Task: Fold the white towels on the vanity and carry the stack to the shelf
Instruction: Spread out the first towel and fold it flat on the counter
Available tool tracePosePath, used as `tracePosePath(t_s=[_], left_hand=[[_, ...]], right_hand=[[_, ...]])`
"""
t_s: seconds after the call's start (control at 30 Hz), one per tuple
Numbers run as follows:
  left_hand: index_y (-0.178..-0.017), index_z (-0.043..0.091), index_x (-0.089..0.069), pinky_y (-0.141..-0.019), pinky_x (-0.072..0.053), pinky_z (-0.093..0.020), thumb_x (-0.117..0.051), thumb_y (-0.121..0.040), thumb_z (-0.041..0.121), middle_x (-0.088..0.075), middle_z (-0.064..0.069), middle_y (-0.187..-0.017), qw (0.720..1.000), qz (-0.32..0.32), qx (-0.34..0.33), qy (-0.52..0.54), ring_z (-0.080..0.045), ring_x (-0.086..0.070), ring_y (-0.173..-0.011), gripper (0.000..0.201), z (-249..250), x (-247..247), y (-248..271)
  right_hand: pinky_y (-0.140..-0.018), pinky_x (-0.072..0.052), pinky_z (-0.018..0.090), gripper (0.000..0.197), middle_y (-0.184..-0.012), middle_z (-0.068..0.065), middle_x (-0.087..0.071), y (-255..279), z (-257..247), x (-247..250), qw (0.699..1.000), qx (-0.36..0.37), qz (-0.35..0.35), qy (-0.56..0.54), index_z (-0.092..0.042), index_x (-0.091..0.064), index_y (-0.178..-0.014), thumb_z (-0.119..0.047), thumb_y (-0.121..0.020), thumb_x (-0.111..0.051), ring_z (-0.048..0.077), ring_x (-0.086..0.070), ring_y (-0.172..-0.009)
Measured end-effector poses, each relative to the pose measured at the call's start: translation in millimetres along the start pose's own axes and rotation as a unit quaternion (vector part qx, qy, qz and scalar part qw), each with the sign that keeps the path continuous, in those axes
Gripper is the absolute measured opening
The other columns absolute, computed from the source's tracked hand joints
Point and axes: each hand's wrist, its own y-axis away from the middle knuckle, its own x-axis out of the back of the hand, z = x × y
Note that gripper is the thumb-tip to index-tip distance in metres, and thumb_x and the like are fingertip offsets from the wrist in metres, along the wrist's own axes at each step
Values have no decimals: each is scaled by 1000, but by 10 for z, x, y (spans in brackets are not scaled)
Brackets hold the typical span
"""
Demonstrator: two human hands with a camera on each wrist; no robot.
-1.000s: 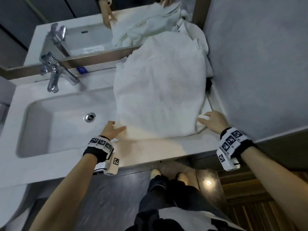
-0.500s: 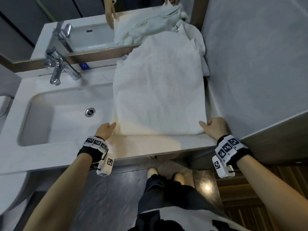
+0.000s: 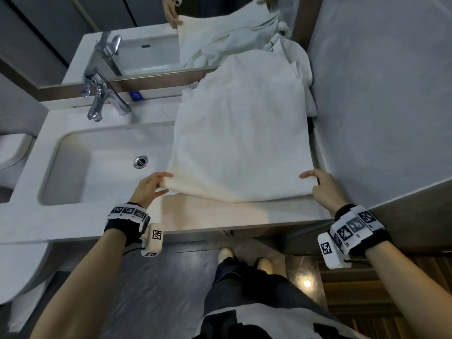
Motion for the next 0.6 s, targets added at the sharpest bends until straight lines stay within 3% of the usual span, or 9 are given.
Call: tracePosePath(t_s=[0.07,0.13,0.17,0.23,0.3,0.33,0.43,0.5,0.6], left_hand=[[-107,9,-64,-88,-47,-29,-33,-81,-17,-57,-9,-118,1000,-20,-1,-20,-24,-50,-113,48,50,39,15],[-120,7,-58,-93,-44,-31,-32,-69,-30,-55,-8,-123,997,-27,-24,-64,-23,-47,-116,68,53,67,-5],[-121,6,-58,-93,-43,-29,-39,-69,-31,-56,-7,-121,994,-17,-46,-98,-21,-48,-115,67,50,83,-18],[-116,5,-61,-85,-43,-11,-58,-74,-22,-59,-6,-112,979,29,-100,-174,-19,-51,-105,49,59,102,-58],[-109,2,-64,-75,-39,-1,-63,-79,-11,-61,-6,-105,963,90,-139,-212,-17,-52,-97,32,101,112,-137],[-107,1,-65,-75,-38,-5,-62,-83,-6,-61,-4,-101,960,121,-147,-208,-15,-52,-94,25,133,116,-197],[-107,-2,-62,-82,-34,-28,-56,-92,9,-53,0,-91,959,169,-158,-166,-17,-48,-87,20,269,128,-444],[-107,-1,-58,-71,-36,-30,-49,-96,15,-50,3,-82,971,145,-161,-99,-19,-43,-85,21,402,138,-651],[-97,5,-58,-59,-35,-27,-46,-97,23,-50,6,-74,976,122,-173,-38,-18,-40,-77,21,639,154,-961]], right_hand=[[-56,-44,30,58,-127,11,-57,-20,-25,15,1000,14,-8,4,-21,-61,-112,18,-77,-35,17,-52,-73],[-58,-42,26,51,-117,14,-63,-51,-77,24,999,31,19,-5,-15,-63,-110,17,-79,-39,21,-56,-79],[-67,-45,27,43,-114,16,-65,-77,-109,26,998,44,40,-21,-10,-65,-108,16,-81,-43,25,-59,-90],[-78,-48,25,26,-105,19,-68,-131,-198,38,993,66,79,-59,-1,-68,-105,7,-85,-54,31,-61,-97],[-69,-43,10,20,-90,17,-65,-186,-318,68,986,81,135,-48,-2,-69,-104,-11,-87,-62,27,-59,-83],[-68,-41,11,25,-92,17,-62,-226,-381,87,981,82,171,-26,-3,-69,-105,-19,-88,-63,28,-56,-83],[-92,-38,32,32,-116,24,-52,-384,-611,158,968,106,229,-4,3,-63,-111,-23,-92,-56,35,-50,-108],[-91,-37,26,30,-119,19,-55,-544,-776,183,960,132,244,-47,2,-60,-115,-19,-95,-50,30,-52,-109],[-73,-33,8,31,-109,0,-59,-789,-1033,195,947,141,263,-117,-4,-59,-119,-20,-97,-44,8,-52,-95]])
